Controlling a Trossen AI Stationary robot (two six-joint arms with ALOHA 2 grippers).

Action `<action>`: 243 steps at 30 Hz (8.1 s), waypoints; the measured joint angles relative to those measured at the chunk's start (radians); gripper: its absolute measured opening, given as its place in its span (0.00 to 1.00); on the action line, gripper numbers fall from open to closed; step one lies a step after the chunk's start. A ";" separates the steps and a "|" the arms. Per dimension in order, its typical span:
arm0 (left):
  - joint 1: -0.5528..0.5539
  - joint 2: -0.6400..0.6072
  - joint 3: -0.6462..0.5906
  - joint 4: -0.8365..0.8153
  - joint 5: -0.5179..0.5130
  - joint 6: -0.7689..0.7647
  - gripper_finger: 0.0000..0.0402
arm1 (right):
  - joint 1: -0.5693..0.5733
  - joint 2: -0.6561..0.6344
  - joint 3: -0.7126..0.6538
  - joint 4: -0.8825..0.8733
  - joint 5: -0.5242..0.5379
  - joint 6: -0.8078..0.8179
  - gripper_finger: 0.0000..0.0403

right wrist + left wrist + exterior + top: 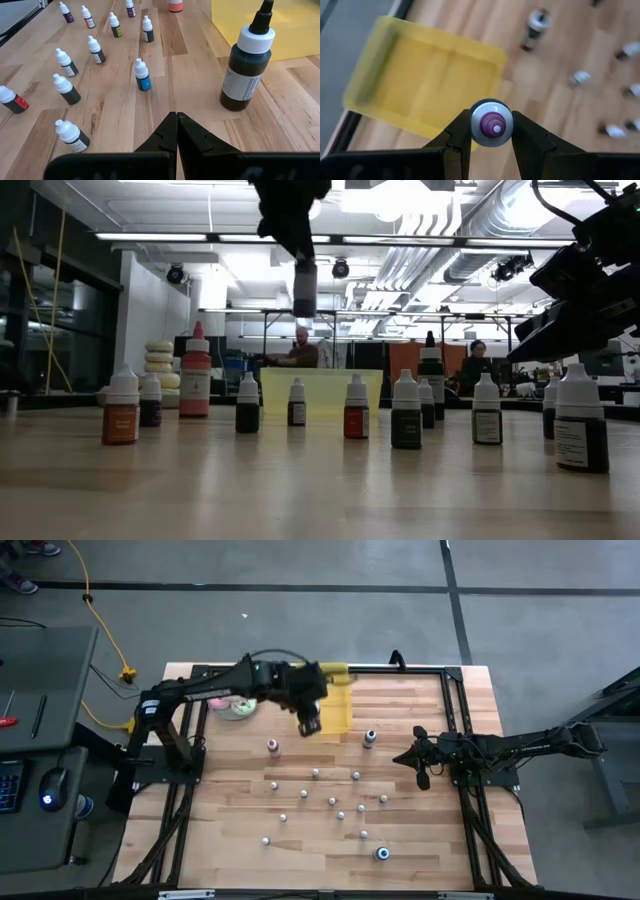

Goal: Pick & Place food coloring
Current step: Put the large purple food coloring bottle into the yellow bin, then put the large black food coloring bottle into the yellow bin

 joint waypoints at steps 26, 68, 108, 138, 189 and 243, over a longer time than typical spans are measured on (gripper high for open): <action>0.355 0.203 0.000 0.211 -0.019 -0.121 0.24 | 0.000 0.000 0.000 0.000 0.000 0.000 0.00; 0.425 0.364 0.000 0.265 -0.077 -0.333 0.43 | 0.000 0.000 0.000 0.000 0.000 0.000 0.00; 0.120 0.406 0.537 0.104 0.278 0.342 0.52 | 0.000 0.000 0.000 0.001 0.000 0.000 0.00; 0.032 0.658 0.535 0.134 0.460 0.646 0.52 | 0.000 0.000 0.000 0.001 0.000 0.000 0.00; 0.039 0.741 0.528 0.213 0.469 0.575 0.52 | 0.000 0.000 0.000 0.000 0.000 0.000 0.00; 0.061 0.544 0.539 0.024 0.422 0.166 0.26 | 0.000 0.000 0.000 -0.001 0.000 0.000 0.00</action>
